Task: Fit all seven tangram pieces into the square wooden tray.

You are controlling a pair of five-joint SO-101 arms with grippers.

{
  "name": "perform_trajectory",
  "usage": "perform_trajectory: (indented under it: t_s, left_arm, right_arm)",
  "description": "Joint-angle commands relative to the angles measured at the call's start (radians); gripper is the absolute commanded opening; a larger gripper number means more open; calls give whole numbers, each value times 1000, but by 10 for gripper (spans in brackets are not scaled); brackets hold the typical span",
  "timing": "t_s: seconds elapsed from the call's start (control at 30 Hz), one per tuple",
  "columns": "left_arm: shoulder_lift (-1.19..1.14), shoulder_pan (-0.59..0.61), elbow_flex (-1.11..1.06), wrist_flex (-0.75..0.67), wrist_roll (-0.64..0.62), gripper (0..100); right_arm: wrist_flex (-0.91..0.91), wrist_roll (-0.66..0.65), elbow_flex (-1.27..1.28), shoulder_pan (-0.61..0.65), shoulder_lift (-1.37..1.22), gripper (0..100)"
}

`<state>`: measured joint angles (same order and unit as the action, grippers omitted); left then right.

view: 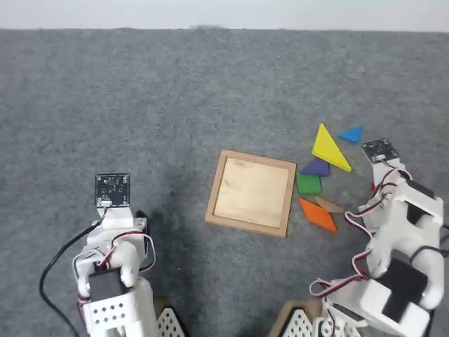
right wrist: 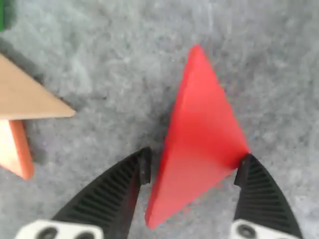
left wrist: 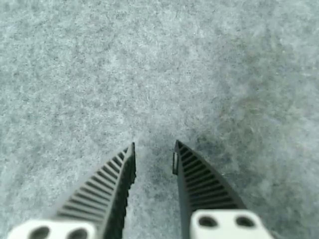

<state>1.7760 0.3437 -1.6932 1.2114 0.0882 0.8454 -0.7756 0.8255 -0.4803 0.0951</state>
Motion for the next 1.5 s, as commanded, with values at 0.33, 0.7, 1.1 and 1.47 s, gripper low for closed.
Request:
perform_trajectory:
  t_s: [0.33, 0.7, 1.1, 1.47]
  left_arm:
    - [-2, 3, 8, 6, 11, 121]
    - [-2, 3, 8, 6, 11, 121]
    - [-2, 3, 8, 6, 11, 121]
    - [-2, 3, 8, 6, 11, 121]
  right_arm:
    - [18, -15, -57, -24, -22, 271]
    - [59, -18, -126, -50, -22, 333]
    - [58, -114, -238, -27, -156, 329]
    - [54, -161, -235, -21, -231, 214]
